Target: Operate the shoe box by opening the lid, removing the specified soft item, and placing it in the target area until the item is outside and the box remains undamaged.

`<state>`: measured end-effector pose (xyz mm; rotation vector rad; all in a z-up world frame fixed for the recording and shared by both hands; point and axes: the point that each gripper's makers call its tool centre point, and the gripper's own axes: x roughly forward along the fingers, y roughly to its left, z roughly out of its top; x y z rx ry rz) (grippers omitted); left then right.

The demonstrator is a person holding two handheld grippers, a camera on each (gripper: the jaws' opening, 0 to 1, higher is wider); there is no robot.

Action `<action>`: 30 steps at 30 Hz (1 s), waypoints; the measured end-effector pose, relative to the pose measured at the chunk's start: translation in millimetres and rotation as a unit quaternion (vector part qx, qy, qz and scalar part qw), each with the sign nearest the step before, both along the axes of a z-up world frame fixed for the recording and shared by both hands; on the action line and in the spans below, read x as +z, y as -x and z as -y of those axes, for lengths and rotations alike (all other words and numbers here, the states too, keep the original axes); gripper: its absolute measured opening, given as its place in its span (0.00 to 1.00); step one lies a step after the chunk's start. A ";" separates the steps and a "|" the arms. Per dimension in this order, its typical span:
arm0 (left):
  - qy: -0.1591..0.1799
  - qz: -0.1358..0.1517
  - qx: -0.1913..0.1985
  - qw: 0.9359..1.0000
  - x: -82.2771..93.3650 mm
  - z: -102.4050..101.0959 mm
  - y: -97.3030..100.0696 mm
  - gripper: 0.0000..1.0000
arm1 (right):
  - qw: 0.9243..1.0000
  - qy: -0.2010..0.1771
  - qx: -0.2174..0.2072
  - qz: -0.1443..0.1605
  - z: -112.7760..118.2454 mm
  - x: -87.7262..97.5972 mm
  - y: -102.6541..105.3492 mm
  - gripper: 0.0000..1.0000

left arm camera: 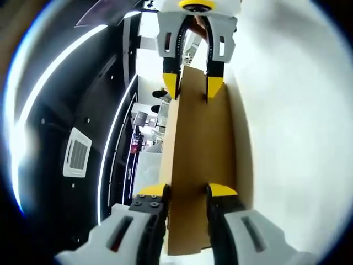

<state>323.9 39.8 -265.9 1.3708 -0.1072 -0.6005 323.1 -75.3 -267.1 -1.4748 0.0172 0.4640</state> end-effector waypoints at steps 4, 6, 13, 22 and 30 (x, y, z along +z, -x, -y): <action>-0.002 0.000 -0.003 1.000 -0.3 0.1 0.6 0.27 | 1.000 -0.002 -0.001 -0.006 -0.1 0.3 -0.1 0.29; -0.002 -0.003 -0.003 1.000 0.7 0.1 0.7 0.27 | 1.000 -0.003 0.000 -0.007 -0.1 0.9 -0.2 0.29; -0.001 -0.011 -0.004 1.000 3.2 -0.2 1.4 0.27 | 1.000 -0.003 0.000 -0.018 -0.4 5.9 0.0 0.29; -0.001 -0.010 -0.006 1.000 10.2 -0.7 1.8 0.27 | 1.000 -0.009 -0.001 -0.022 0.1 12.8 1.2 0.29; 0.005 -0.010 -0.007 1.000 15.8 -1.0 0.7 0.26 | 1.000 -0.006 0.004 -0.021 0.4 19.1 1.0 0.29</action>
